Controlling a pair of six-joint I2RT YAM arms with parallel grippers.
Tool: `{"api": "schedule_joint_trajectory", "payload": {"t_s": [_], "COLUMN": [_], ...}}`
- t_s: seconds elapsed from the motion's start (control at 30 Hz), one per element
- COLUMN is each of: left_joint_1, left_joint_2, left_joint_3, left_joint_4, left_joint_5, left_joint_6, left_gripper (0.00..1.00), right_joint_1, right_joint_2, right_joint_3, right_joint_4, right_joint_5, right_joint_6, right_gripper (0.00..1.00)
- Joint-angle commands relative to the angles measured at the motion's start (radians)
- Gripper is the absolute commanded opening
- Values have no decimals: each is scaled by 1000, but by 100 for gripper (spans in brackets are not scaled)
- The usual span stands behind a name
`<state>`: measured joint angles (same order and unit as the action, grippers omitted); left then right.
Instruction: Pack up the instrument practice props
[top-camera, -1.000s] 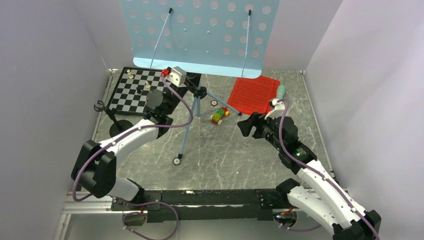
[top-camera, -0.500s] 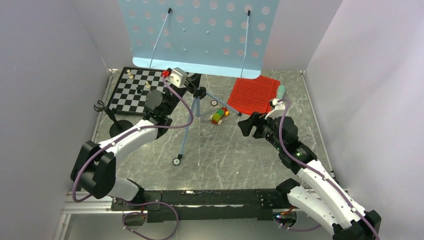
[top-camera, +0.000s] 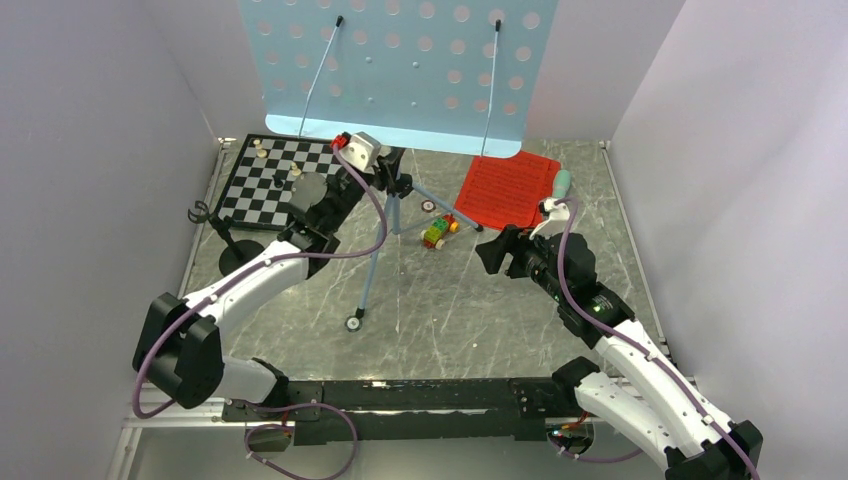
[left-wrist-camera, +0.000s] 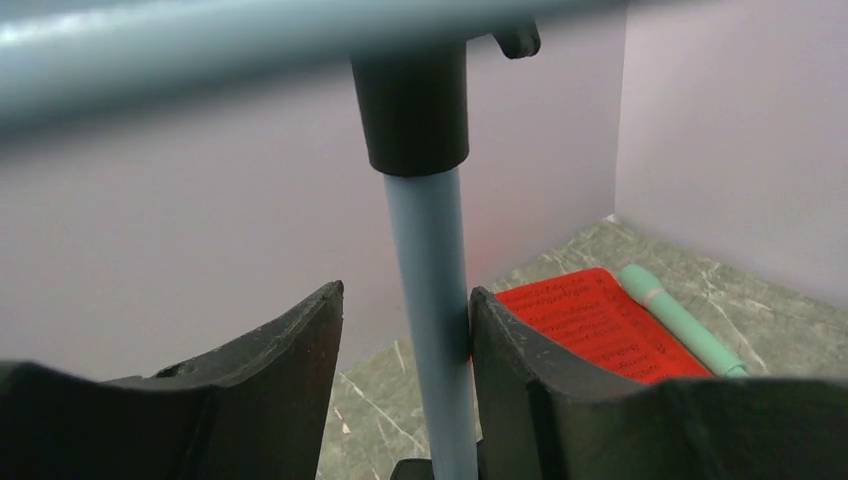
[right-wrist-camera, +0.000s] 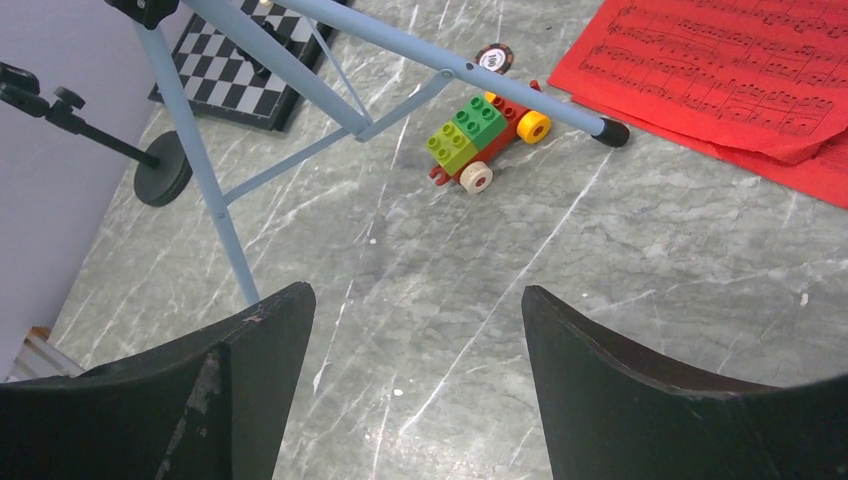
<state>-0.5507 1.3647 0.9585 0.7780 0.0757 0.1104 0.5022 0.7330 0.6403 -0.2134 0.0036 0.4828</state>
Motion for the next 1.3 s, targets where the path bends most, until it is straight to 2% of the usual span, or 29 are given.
{"api": "schedule_joint_trajectory", "payload": {"t_s": [0.0,0.2,0.27,0.33,0.47,0.8,1.27], "left_joint_1": [-12,-15,-15,-15,-15,-14,-15], "left_joint_2": [-36,-21,-9,1,11,-1,-75], "left_joint_3": [85,95,101,112,124,212,170], "left_joint_4": [-121,-147,-147,-152,-142,-159,-167], "left_joint_5": [-15,-5,3,12,22,38,30], "left_joint_6": [59,66,66,68,64,-48,-371], "left_gripper": [54,54,52,40,1,0,0], "right_joint_1": [3,4,3,4,4,4,4], "right_joint_2": [-4,4,8,13,16,15,58], "right_joint_3": [45,50,53,56,63,84,120], "right_joint_4": [12,11,8,5,3,-14,-50], "right_joint_5": [14,8,6,6,6,15,19], "right_joint_6": [12,13,12,11,10,-4,-17], "right_gripper": [81,81,81,81,81,81,82]}}
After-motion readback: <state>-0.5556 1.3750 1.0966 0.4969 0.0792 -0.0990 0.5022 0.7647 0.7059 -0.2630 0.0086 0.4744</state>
